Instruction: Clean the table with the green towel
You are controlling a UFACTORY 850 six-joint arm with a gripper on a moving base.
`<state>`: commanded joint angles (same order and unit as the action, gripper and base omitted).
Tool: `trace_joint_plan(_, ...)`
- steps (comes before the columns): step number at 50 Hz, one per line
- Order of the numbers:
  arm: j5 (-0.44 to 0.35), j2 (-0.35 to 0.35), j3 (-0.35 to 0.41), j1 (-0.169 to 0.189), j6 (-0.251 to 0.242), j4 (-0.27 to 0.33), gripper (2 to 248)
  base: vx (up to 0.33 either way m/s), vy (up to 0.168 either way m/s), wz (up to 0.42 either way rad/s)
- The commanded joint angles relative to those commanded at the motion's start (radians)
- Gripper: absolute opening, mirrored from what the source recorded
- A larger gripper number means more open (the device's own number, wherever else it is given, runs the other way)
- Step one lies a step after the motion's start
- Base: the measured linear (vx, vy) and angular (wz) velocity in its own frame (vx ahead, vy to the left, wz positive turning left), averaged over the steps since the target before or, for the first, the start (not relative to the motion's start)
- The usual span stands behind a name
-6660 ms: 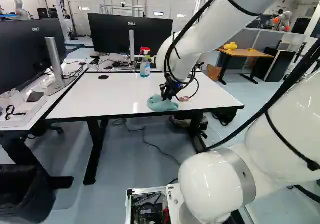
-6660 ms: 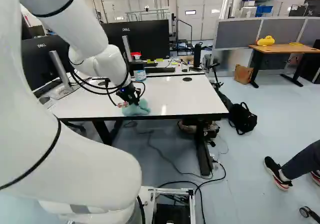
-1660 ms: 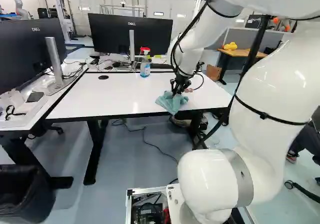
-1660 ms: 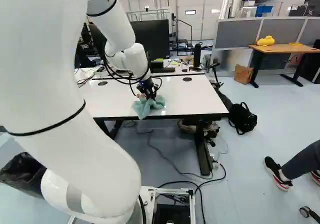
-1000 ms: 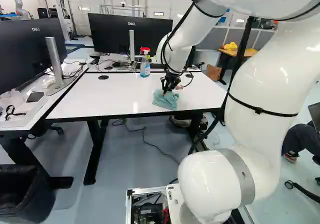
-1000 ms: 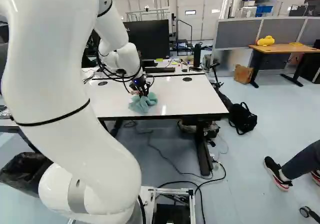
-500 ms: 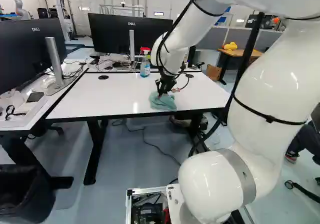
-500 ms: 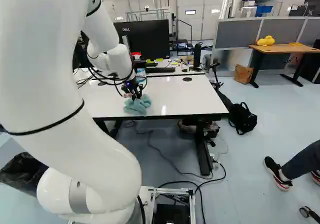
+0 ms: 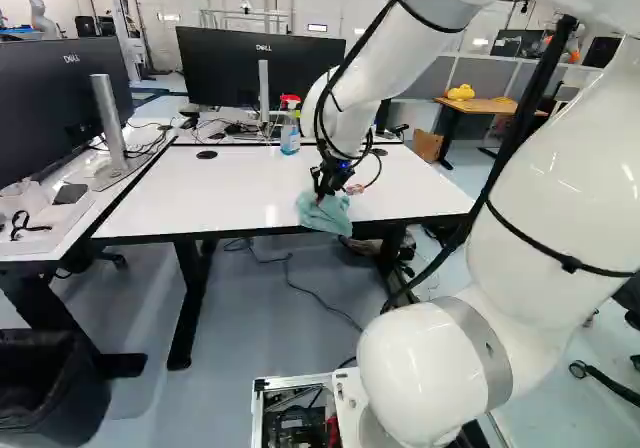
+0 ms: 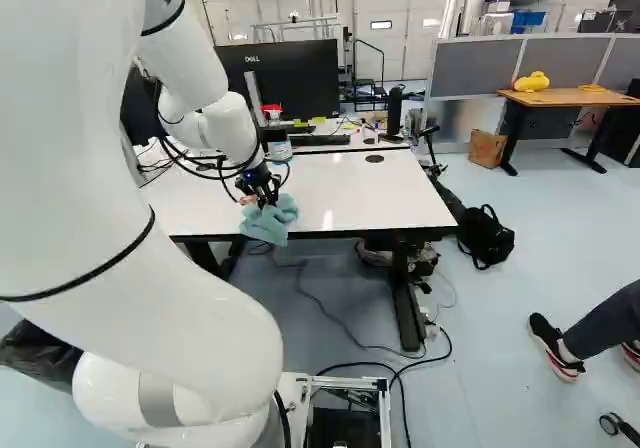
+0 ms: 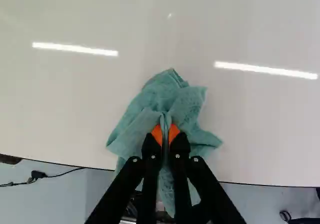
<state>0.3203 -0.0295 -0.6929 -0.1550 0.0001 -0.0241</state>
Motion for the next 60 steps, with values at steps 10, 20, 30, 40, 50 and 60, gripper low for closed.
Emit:
trace_joint_plan(10, 0.0, -0.018, 0.004, -0.001, 0.0, 0.0, 35, 0.0, 0.0, 0.0)
trace_joint_plan(20, 0.0, -0.047, 0.004, -0.021, 0.0, 0.0, 35, 0.0, 0.0, 0.0)
trace_joint_plan(30, 0.0, -0.062, -0.011, -0.056, 0.0, 0.0, 35, 0.0, 0.0, 0.0)
trace_joint_plan(40, 0.0, -0.049, -0.03, -0.095, 0.0, 0.0, 35, 0.0, 0.0, 0.0)
trace_joint_plan(50, 0.0, -0.034, -0.044, -0.134, 0.0, 0.0, 35, 0.0, 0.0, 0.0)
trace_joint_plan(60, 0.0, -0.02, -0.058, -0.167, 0.0, 0.0, 35, 0.0, 0.0, 0.0)
